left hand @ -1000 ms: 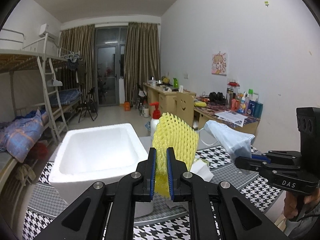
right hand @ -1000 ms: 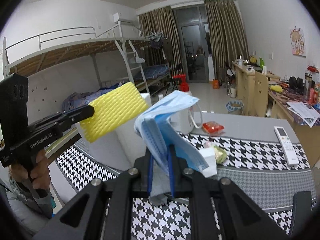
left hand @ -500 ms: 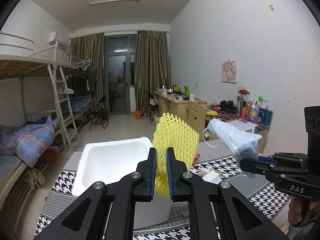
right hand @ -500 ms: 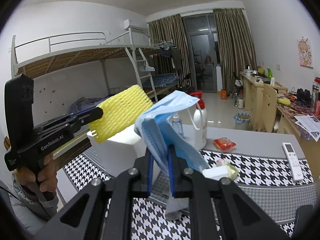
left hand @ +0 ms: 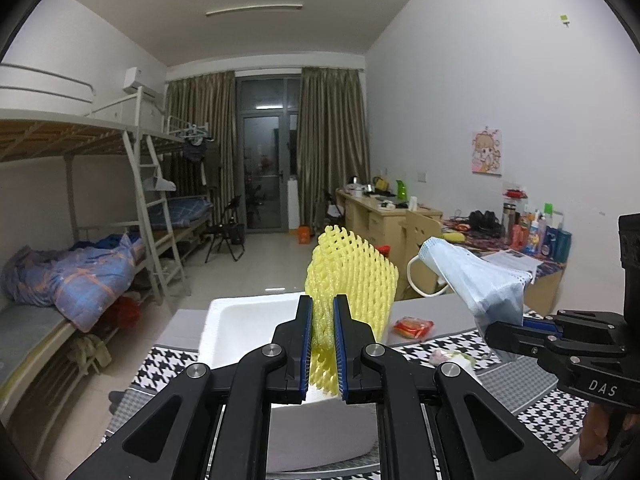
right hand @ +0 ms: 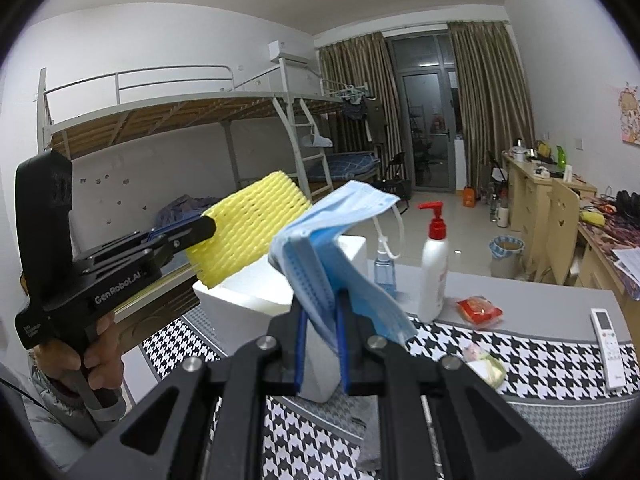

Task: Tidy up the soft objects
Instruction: 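Carry the yellow net into the foam box and open the left tool while the right carries the mask, then lower the blue face mask into the foam box and open the right tool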

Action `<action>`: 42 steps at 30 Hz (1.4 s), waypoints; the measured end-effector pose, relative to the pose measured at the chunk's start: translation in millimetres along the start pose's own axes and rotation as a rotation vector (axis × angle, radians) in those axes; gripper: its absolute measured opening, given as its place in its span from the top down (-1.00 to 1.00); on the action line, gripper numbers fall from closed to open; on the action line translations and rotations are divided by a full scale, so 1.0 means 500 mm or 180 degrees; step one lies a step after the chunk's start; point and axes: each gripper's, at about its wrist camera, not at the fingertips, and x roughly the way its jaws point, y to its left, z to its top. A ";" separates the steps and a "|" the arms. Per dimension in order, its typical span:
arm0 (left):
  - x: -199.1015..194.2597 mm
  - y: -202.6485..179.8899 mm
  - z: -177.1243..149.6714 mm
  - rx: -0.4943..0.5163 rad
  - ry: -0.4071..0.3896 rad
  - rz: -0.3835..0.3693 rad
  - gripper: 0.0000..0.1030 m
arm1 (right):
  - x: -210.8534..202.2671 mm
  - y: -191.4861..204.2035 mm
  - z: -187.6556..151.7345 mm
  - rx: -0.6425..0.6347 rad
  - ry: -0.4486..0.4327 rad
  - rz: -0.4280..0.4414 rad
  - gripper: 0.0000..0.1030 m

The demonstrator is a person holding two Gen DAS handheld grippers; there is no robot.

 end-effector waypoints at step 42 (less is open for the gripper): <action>0.094 0.105 -0.011 -0.0254 0.0288 0.0206 -0.56 | 0.128 0.069 0.035 -0.0041 0.0255 -0.0004 0.67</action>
